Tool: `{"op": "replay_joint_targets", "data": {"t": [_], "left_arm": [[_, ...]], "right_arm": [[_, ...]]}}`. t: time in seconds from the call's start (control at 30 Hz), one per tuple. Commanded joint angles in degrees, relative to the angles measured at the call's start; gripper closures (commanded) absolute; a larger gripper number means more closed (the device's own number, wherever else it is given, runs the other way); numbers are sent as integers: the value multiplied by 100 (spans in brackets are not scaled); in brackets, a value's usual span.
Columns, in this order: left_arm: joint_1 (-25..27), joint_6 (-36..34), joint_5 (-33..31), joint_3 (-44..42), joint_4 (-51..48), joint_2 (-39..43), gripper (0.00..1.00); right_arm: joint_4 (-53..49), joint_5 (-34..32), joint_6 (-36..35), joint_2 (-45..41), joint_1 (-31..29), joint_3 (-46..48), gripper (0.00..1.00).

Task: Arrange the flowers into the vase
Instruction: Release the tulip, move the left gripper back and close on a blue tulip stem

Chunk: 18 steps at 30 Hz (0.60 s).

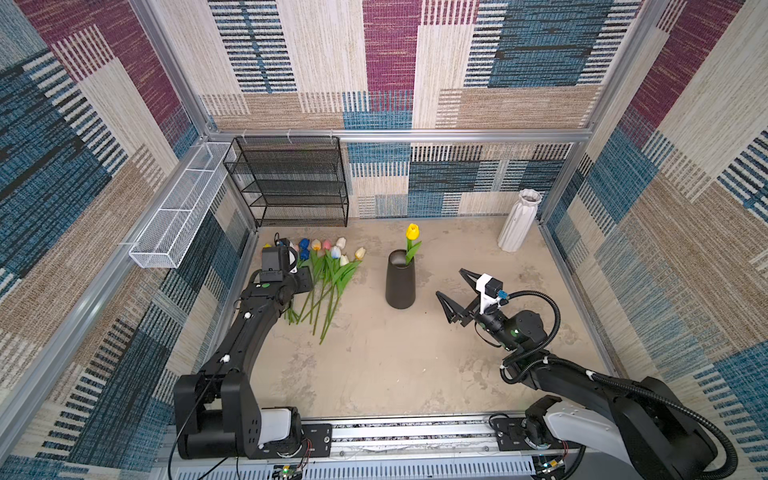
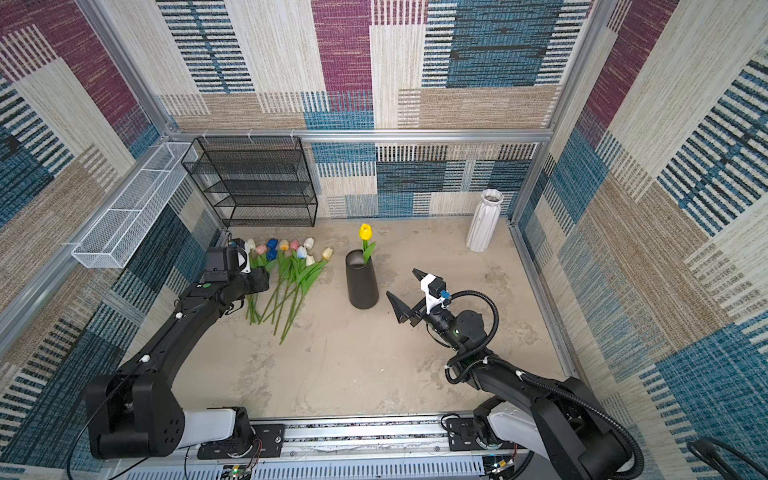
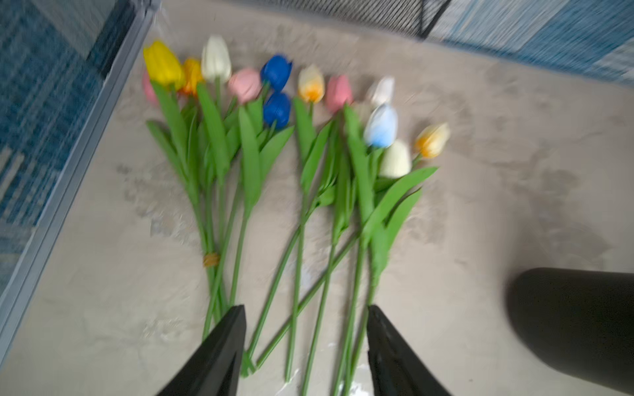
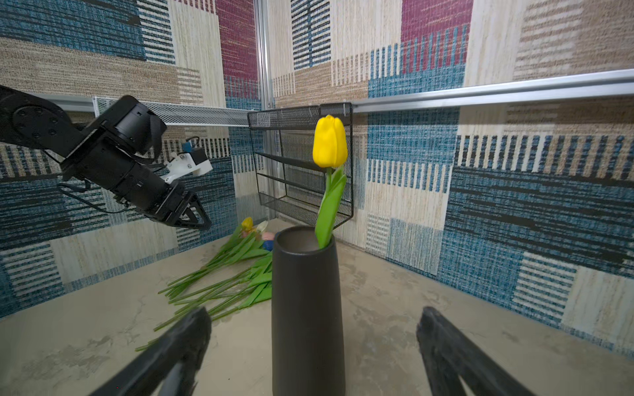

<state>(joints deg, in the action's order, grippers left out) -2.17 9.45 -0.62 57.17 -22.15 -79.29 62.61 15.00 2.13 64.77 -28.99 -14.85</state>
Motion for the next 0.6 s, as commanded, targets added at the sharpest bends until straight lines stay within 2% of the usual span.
{"op": "replay_joint_targets", "data": {"t": [0.0, 0.07, 0.23, 0.27, 0.43, 0.57], "left_arm": [[-272, -209, -202, 202, -459, -423, 44], [-399, -432, 34, 427, -552, -810, 48], [-489, -706, 25, 1180, -898, -1753, 49], [-490, -770, 44, 1338, -934, -1905, 53], [-485, -944, 69, 2011, -1208, -2641, 59], [-477, -987, -21, 2239, -1242, -3085, 59]], "right_arm": [[588, 176, 174, 91, -92, 117, 4], [637, 214, 103, 168, -156, 136, 4], [708, 170, -63, 373, -221, 219, 4], [737, 161, -87, 393, -221, 228, 4], [835, 141, -116, 560, -230, 237, 3], [885, 143, -108, 689, -229, 211, 3]]}}
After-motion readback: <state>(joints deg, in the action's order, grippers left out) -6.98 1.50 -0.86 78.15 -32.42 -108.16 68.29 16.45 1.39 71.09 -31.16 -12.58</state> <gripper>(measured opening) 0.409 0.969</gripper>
